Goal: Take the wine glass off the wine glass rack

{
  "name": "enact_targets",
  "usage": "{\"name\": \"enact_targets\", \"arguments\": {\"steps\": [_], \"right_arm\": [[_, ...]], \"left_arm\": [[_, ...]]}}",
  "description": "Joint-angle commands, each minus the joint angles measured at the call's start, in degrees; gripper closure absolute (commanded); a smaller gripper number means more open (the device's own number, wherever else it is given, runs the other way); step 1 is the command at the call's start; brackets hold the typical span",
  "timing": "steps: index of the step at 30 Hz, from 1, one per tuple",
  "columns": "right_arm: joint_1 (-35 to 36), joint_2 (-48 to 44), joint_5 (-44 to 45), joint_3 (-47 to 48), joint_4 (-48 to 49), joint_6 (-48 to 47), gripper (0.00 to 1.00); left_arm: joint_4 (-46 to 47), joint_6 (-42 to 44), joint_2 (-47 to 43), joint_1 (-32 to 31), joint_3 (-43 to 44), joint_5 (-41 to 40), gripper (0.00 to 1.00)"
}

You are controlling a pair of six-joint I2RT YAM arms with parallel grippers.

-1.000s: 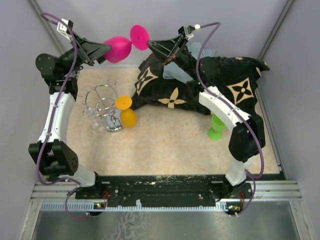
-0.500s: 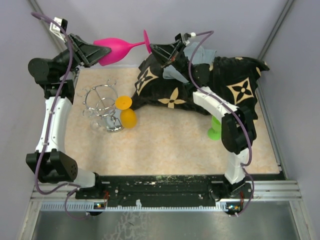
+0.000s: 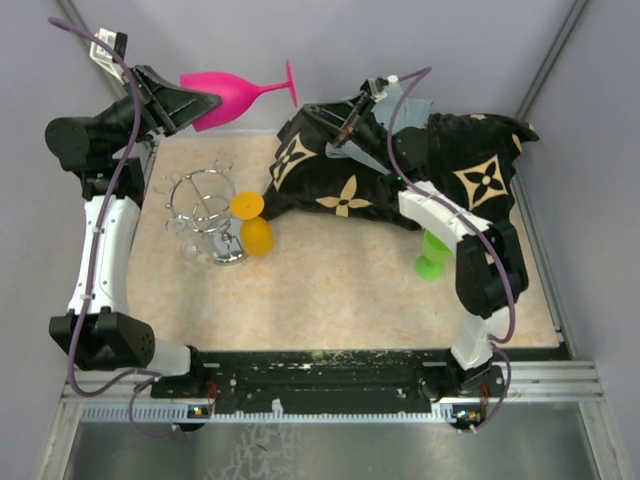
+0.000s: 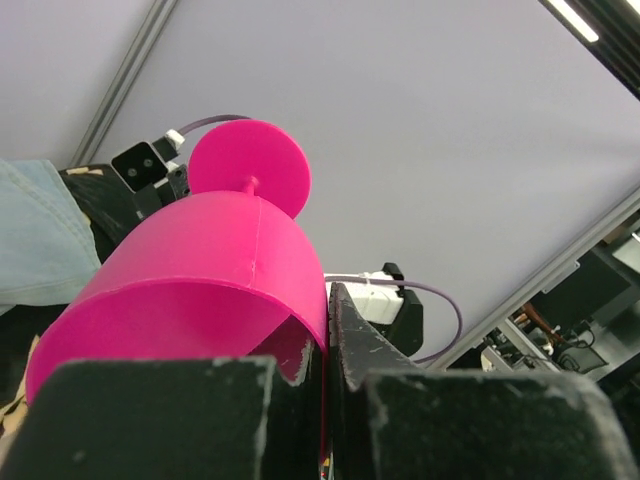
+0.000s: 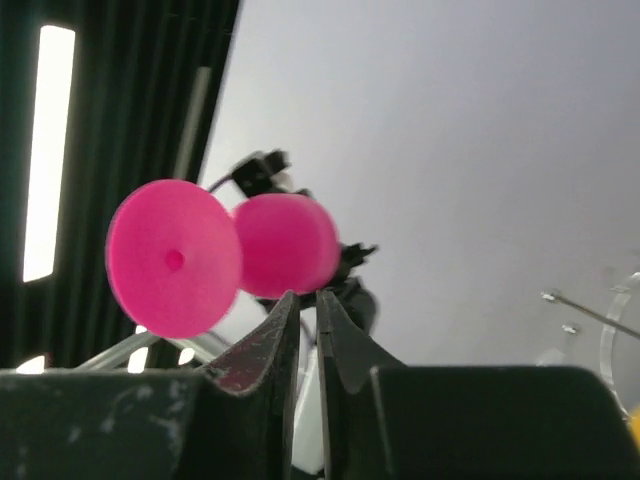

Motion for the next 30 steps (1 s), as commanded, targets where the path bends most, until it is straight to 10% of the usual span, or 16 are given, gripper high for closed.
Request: {"name": "enact_targets", "arguments": {"steps": [1, 13, 30], "right_arm": [[-2.63, -12.97, -1.37, -3.44, -16.45, -15.76, 0.84], [-6.72, -33.11, 23.45, 9.13, -89.36, -58.04, 0.64], [-6.70, -42.95, 40.05, 10.17, -110.89, -61.97, 0.63]], "left_arm": [[-5.07, 8.04, -0.36, -1.72, 4.31, 1.80, 1.00], [-55.28, 58.90, -0.14, -20.10, 10.07, -6.73, 1.00], [-90.49, 97.22, 8.15, -48.46, 8.12, -39.13, 1.00]]}}
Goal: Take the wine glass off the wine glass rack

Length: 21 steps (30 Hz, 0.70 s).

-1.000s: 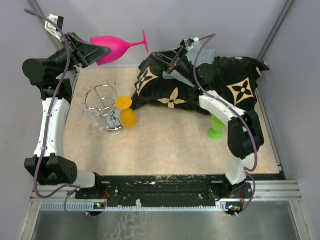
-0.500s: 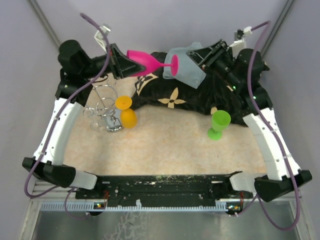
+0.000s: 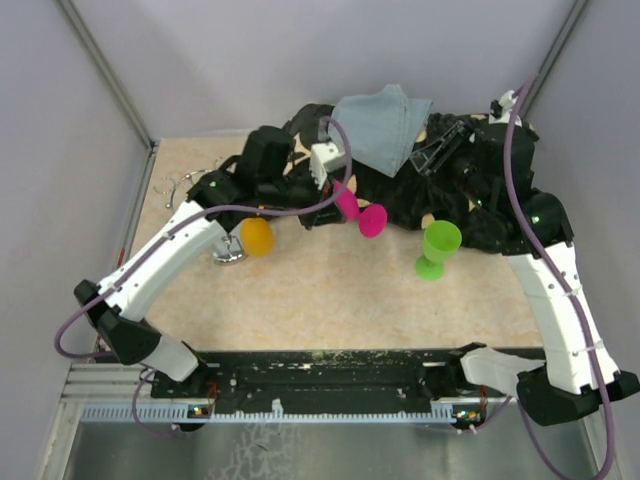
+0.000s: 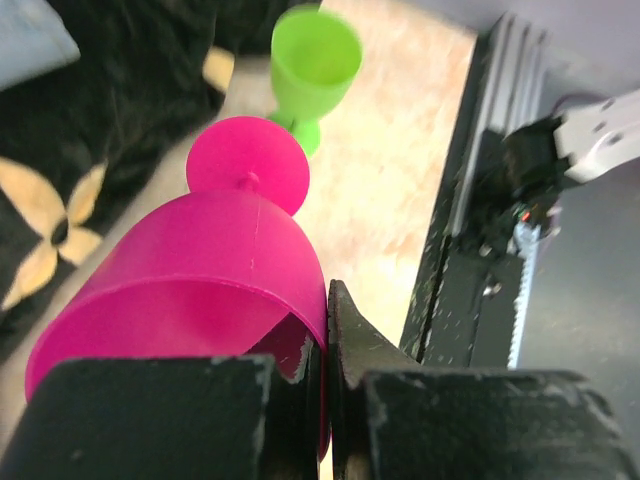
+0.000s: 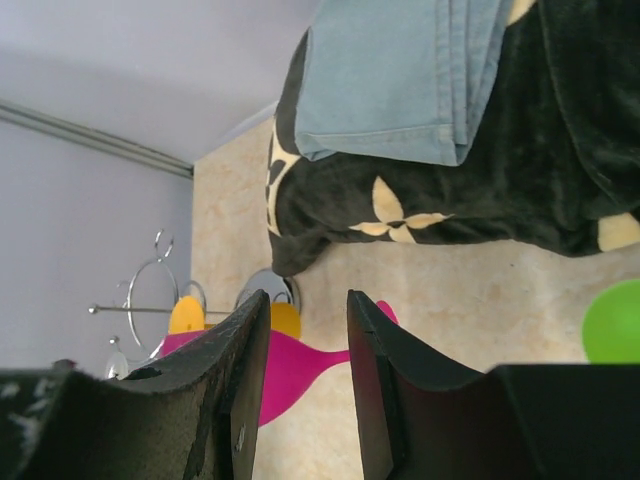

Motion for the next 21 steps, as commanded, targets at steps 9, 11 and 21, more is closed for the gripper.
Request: {"name": "enact_targets", "arguments": {"steps": [9, 11, 21], "right_arm": [[-0.16, 0.61, 6.71, 5.44, -14.93, -2.10, 0.63], [-0.16, 1.13, 6.88, 5.03, -15.73, -2.31, 0.63], [-0.16, 1.59, 6.77, 1.10, -16.58, -2.24, 0.63]], "left_arm": [[-17.22, 12.13, 9.30, -8.77, -1.57, -20.41, 1.00], [-17.87, 12.39, 10.48, -9.44, -2.25, -21.77, 1.00], [-20.84, 13.01, 17.58, -10.62, -2.16, -22.86, 1.00]]}}
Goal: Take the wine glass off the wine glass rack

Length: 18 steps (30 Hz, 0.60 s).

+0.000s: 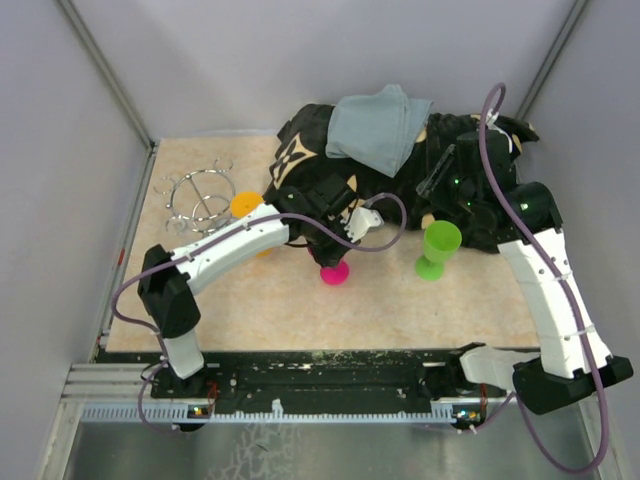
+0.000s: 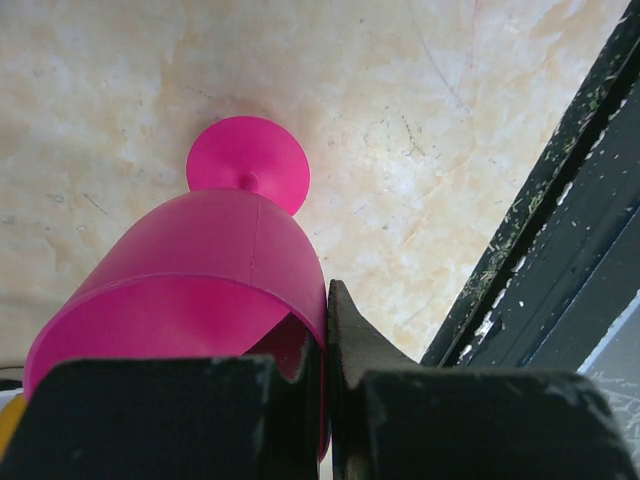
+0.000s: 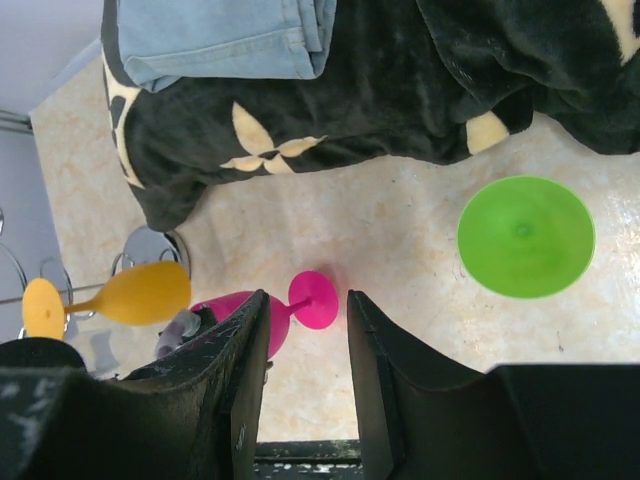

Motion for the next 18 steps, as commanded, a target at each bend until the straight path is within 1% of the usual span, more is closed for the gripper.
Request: {"name": "enact_targets", "arguments": {"steps": [1, 6, 7, 10, 11, 12, 16, 18], "right_arm": [[-0.16, -1.12, 1.00, -0.57, 0.32, -0.75, 0.63], [-0.12, -1.12, 0.87, -0.78, 0.52, -0.84, 0.62], [-0.16, -1.05, 0.79, -0.85, 0.63, -0.84, 0.62], [-0.12, -0.77, 0.53, -0.98, 0.98, -0.91, 0.62], [-0.16, -0.62, 0.41, -0.92, 1.05, -0.92, 0.62], [-0.16, -0.44, 0.30, -0.85, 1.12, -0.93, 0.62], [-0.16, 0.26, 0.01, -0.28, 1.31, -1.01, 0.62], [-0.16, 0.60, 0.28, 0.30, 1.25, -1.09, 0.62]], "left_arm": [[-2.48, 0.90, 2.17, -0.65, -0.09, -1.43, 1.00], [-2.88, 0.64, 4.31, -0.61, 0.65, -1.70, 0.99], [-2.84, 0.62, 4.50, -0.64, 1.06, -1.70, 0.95], [-2.85, 0.84, 4.58, -0.65, 2.13, -1.36, 0.63], [-2.88, 0.87, 4.52, -0.61, 2.45, -1.16, 0.53], [-2.95, 0.88, 4.44, -0.62, 2.70, -1.01, 0.47], [-2.87, 0.47, 3.58, -0.64, 3.85, -1.08, 0.34], [-2.82, 0.17, 2.77, -0.60, 6.49, -1.24, 0.28]]}}
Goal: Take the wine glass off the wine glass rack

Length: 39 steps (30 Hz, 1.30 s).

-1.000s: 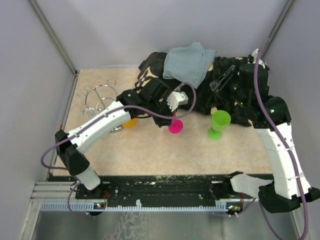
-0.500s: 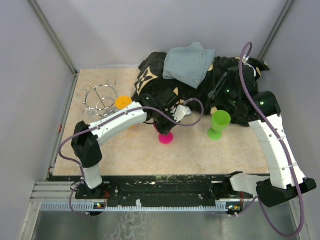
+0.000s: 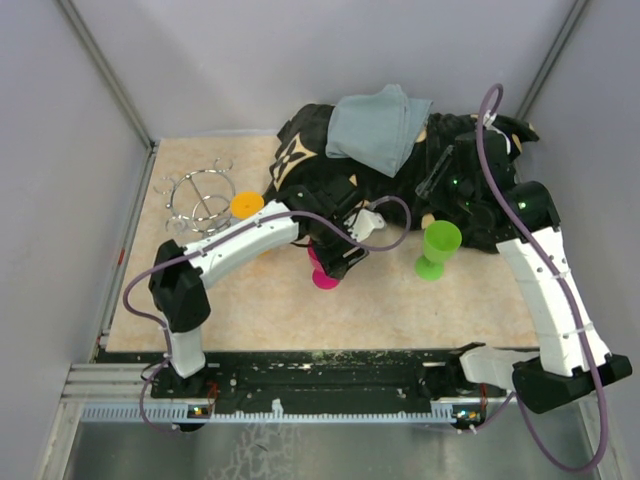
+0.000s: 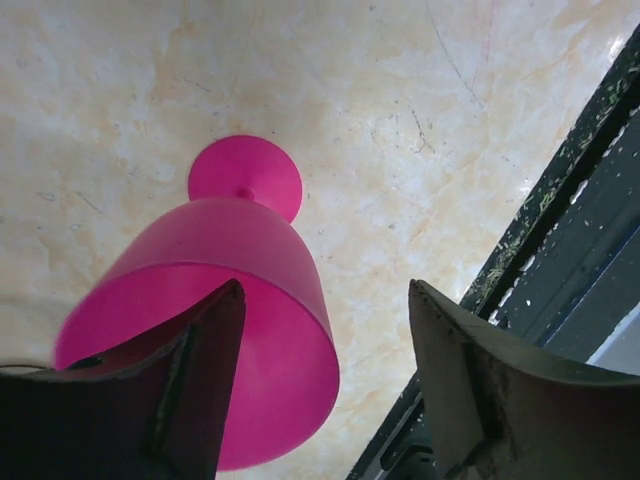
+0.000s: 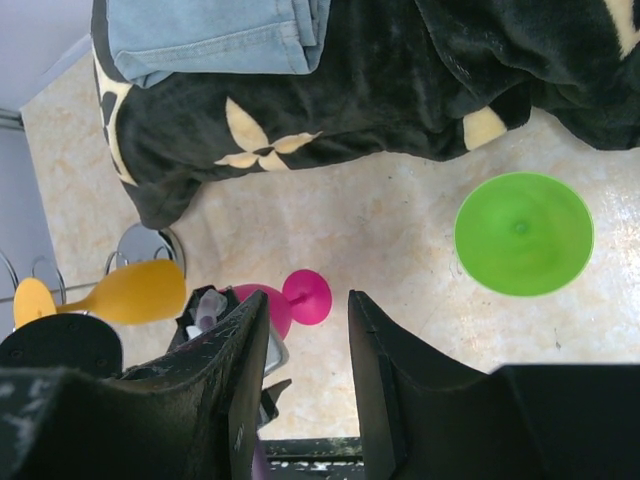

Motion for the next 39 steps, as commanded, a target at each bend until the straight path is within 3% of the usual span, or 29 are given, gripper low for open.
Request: {"name": "enact_targets", "arguments": {"steps": [1, 5, 11, 15, 22, 27, 34, 39], "right_arm": [[-0.16, 0.66, 0.53, 1.66, 1.63, -1.12, 0.61], [-0.16, 2.59, 1.11, 3.64, 0.85, -1.87, 0.60], [-0.16, 6.19, -1.16, 5.39, 1.75, -1.89, 0.54], [0.07, 9.34, -4.25, 5.04, 2.33, -2.34, 0.49], [9.14, 17.21, -1.18, 7.42, -0.32, -2.45, 0.48], [13.44, 21.05, -1.35, 8.50, -0.95, -2.00, 0.48], [19.31, 25.02, -2.52, 8.42, -1.55, -2.22, 0.49], [21.78, 27.13, -3.18, 6.91, -1.17, -1.70, 0.49]], "left_arm": [[-0.31, -0.05, -2.47, -0.38, 6.67, -0.06, 0.25], [2.11, -1.35, -5.63, -0.36, 14.09, -0.47, 0.20], [6.65, -2.81, -10.90, -0.34, 17.28, -3.40, 0.17], [10.72, -2.26, -14.83, 0.92, 15.72, -12.40, 0.16], [11.95, -8.48, -17.74, 20.79, 17.18, -9.76, 0.17], [11.02, -10.83, -19.80, 31.67, 15.28, -6.88, 0.17], [10.13, -13.09, -22.31, 43.63, 11.24, -1.69, 0.17], [10.47, -13.77, -23.81, 47.12, 8.31, 1.14, 0.17]]}}
